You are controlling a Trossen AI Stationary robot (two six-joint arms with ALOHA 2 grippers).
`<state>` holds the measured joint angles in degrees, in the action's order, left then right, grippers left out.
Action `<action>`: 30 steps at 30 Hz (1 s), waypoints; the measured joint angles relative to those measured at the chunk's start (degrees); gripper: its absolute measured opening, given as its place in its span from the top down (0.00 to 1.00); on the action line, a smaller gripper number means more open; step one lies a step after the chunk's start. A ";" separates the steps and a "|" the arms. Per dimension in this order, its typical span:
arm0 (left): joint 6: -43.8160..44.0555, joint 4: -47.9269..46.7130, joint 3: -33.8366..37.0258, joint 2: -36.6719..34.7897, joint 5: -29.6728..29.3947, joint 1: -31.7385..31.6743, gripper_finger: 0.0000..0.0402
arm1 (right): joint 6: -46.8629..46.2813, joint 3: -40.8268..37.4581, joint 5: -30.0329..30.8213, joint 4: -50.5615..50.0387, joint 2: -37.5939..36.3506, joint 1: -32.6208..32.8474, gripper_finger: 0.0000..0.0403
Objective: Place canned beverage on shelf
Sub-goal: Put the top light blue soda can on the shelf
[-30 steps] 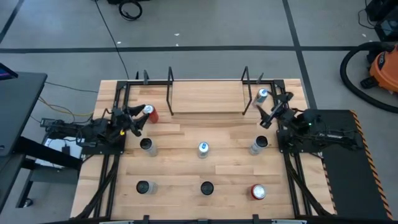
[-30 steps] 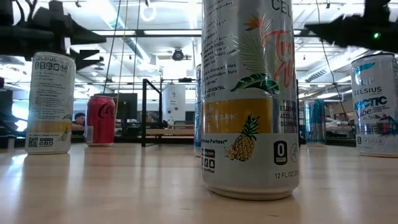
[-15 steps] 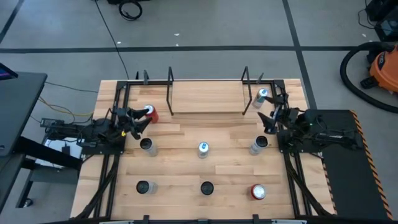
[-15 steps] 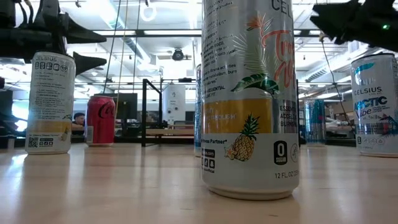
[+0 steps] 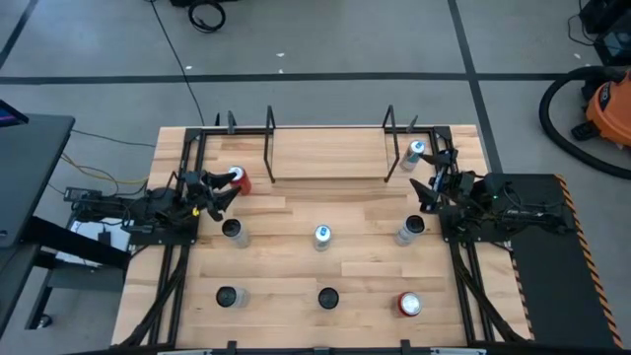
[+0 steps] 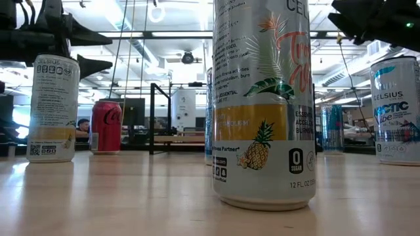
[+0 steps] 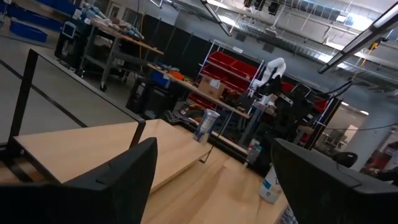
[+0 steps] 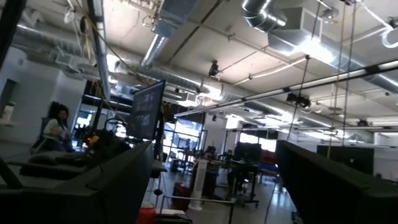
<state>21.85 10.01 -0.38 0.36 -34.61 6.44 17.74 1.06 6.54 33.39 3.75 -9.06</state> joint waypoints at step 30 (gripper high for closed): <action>-0.04 -0.01 0.00 0.00 -0.01 0.00 0.21 | -4.66 1.26 8.40 0.77 0.00 0.98 0.14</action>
<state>21.80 10.00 -0.38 0.36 -34.63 6.44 13.08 2.32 14.94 34.16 3.75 -8.08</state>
